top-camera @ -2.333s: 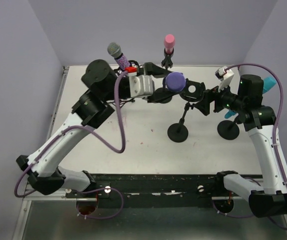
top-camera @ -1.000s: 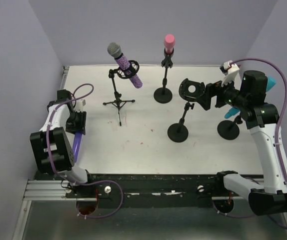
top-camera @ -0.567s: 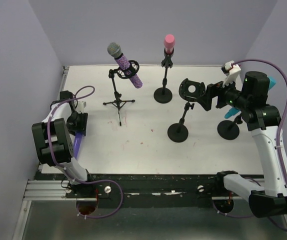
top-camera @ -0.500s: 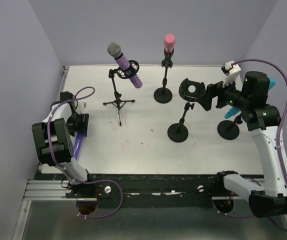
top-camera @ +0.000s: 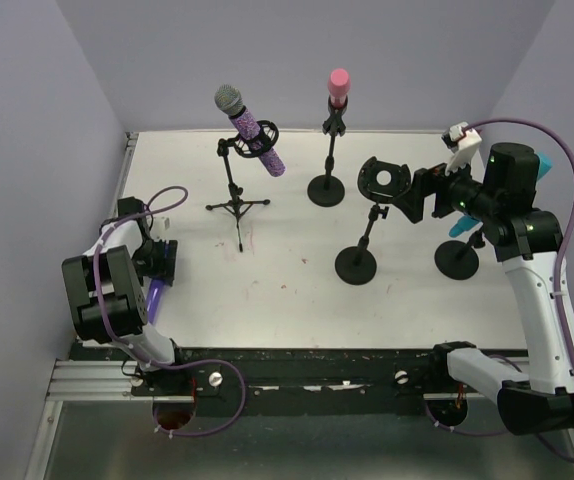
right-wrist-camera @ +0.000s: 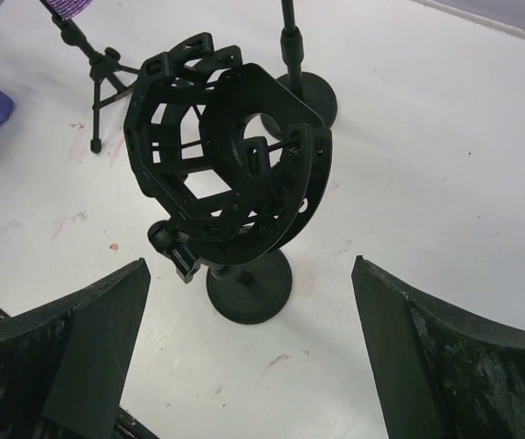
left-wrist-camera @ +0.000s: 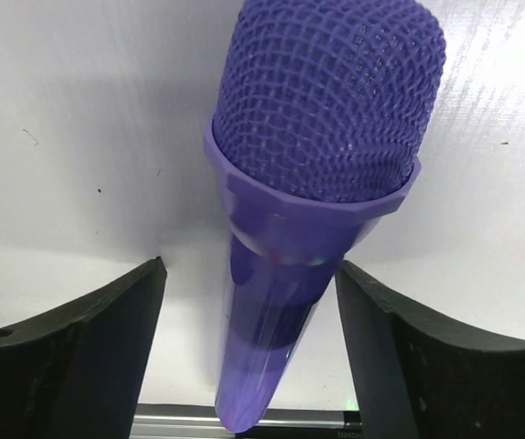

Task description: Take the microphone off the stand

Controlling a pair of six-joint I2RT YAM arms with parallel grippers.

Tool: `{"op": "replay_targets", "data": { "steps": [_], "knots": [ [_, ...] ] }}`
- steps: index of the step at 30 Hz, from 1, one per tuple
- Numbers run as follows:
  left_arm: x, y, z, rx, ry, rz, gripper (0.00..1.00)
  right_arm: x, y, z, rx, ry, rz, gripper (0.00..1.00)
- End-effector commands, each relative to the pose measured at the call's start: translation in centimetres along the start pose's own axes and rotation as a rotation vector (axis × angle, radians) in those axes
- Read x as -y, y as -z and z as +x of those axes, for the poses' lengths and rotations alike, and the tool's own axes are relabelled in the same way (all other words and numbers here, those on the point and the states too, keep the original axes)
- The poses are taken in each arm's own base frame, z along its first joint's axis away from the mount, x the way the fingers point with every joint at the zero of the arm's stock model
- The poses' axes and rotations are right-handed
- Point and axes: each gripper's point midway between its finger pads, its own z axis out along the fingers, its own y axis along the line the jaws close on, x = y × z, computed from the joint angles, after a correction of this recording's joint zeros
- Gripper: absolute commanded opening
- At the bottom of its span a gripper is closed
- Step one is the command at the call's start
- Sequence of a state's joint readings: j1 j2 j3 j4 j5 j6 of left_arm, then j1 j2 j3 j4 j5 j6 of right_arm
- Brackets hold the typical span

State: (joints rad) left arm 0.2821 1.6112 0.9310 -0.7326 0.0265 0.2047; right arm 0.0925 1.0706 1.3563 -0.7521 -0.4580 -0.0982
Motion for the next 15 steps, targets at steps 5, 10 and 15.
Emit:
{"op": "replay_targets", "data": {
  "steps": [5,10,15],
  "knots": [
    [-0.2,2.1,-0.8,0.072,-0.082,0.005,0.98,-0.9,1.5,-1.5,-0.002,0.025,-0.022,1.0],
    [-0.8,7.3,-0.8,0.137,-0.085,-0.054,0.99,-1.7,3.4,-3.2,-0.009,0.043,-0.028,1.0],
    [2.5,14.5,-1.9,0.394,-0.213,0.033,0.98,-1.5,3.5,-4.1,-0.027,0.01,-0.019,1.0]
  ]
}}
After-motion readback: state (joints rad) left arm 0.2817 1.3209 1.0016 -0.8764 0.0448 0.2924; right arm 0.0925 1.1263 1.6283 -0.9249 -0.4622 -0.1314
